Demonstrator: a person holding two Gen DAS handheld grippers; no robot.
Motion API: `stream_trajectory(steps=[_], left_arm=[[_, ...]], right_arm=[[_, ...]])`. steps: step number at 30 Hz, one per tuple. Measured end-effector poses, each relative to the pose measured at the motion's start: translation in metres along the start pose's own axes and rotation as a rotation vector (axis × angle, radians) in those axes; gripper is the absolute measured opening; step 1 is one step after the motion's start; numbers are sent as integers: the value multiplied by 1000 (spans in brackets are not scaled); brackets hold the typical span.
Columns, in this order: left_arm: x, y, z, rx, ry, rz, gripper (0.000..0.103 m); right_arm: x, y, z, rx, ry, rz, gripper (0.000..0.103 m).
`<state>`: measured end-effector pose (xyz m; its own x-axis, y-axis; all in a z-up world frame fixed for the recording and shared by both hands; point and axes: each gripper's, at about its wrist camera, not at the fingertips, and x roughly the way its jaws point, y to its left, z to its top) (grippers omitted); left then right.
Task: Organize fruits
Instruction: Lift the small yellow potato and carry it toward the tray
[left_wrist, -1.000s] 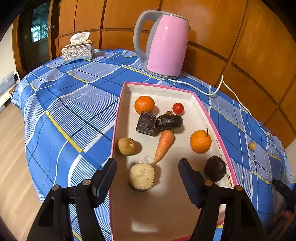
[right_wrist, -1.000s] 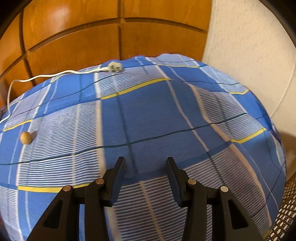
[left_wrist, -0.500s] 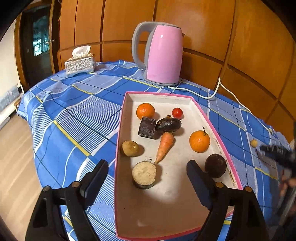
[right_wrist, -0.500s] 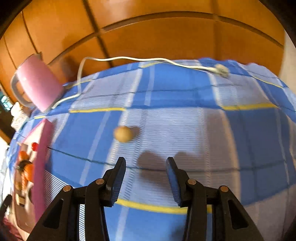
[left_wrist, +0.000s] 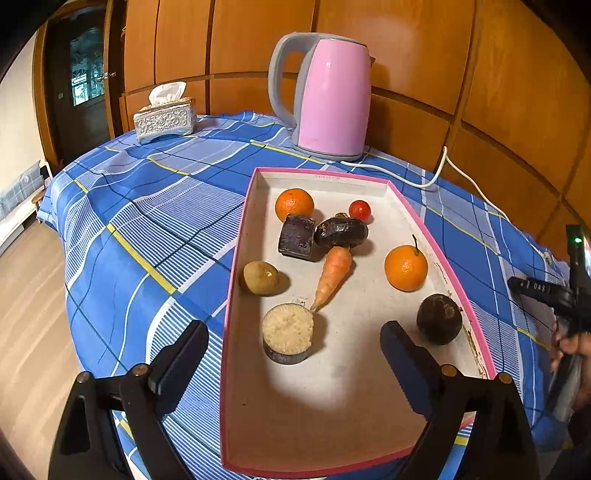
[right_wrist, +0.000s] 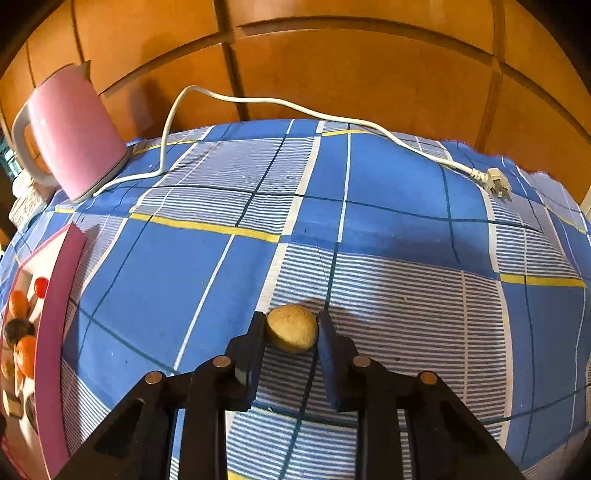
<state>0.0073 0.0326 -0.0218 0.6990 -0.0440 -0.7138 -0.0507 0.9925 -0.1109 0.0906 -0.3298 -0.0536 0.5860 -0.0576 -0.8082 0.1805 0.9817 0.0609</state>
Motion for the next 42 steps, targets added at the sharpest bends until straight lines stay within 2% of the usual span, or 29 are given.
stream_trajectory(steps=[18, 32, 42], left_arm=[[-4, 0, -1, -16, 10, -25, 95], [-8, 6, -2, -41, 7, -28, 95], [-15, 22, 3, -98, -14, -4, 95]], right_arm=[[-39, -25, -51, 7, -54, 1, 28], [-37, -24, -54, 4, -72, -9, 28], [-37, -23, -53, -6, -65, -23, 28]])
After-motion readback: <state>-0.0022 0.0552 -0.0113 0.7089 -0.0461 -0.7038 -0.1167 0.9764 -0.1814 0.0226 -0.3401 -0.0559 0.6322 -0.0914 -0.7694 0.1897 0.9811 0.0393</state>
